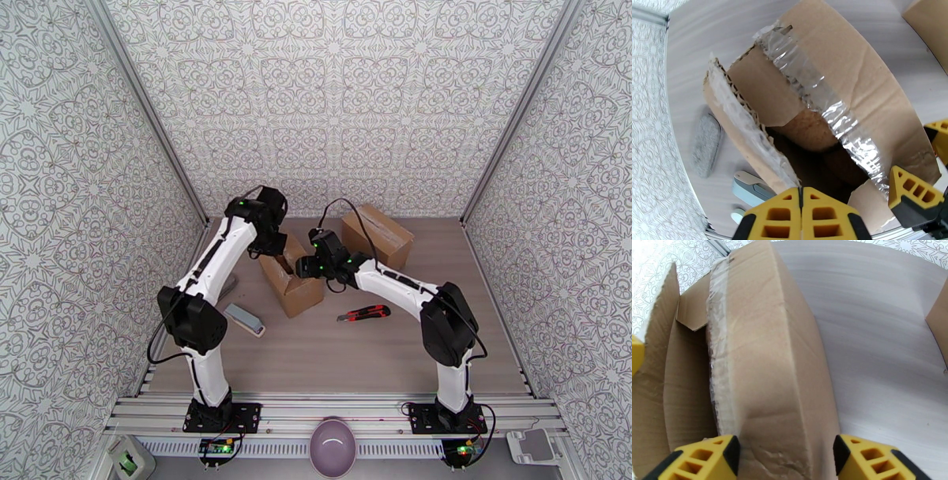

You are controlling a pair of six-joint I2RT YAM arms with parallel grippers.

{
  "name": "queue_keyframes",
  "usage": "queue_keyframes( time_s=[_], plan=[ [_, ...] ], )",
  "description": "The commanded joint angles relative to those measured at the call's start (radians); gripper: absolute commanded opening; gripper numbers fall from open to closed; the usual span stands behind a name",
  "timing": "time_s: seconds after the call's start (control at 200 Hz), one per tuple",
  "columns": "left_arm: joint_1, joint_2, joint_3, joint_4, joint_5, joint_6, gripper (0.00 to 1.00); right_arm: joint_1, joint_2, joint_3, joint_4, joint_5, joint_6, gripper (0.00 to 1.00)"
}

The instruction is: Unpack the express box

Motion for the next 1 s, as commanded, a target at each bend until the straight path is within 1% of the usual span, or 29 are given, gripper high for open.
queue_keyframes(
  time_s=[0.0,0.16,0.285,0.335,0.41,0.5,0.7,0.885,0.995],
  plan=[
    [-0.030,-0.009,-0.019,-0.002,0.021,0.083,0.00,-0.011,-0.042,0.057,-0.056,0.014,-0.046,0.75],
    [-0.036,-0.061,-0.071,0.074,0.072,0.125,0.00,-0.027,-0.021,0.101,-0.097,0.013,-0.059,0.80],
    [-0.042,-0.116,-0.126,0.173,0.110,0.143,0.00,-0.027,-0.049,0.092,-0.105,0.066,-0.095,0.83],
    [-0.034,-0.125,-0.136,0.198,0.121,0.121,0.00,-0.023,-0.065,0.108,-0.150,0.122,-0.114,0.83],
    [-0.013,-0.131,-0.142,0.226,0.166,0.068,0.00,-0.007,-0.093,0.122,-0.188,0.209,-0.148,0.84],
    [0.003,-0.152,-0.174,0.287,0.216,0.021,0.00,0.015,-0.119,0.147,-0.223,0.270,-0.180,0.84],
    [0.025,-0.197,-0.236,0.373,0.266,-0.036,0.00,0.081,-0.075,0.259,-0.324,0.332,-0.225,0.85],
    [0.042,-0.259,-0.316,0.469,0.329,-0.101,0.00,0.091,-0.002,0.326,-0.383,0.335,-0.195,0.85],
    [0.051,-0.299,-0.356,0.512,0.351,-0.121,0.00,0.091,0.039,0.374,-0.447,0.403,-0.175,0.84]
  ],
)
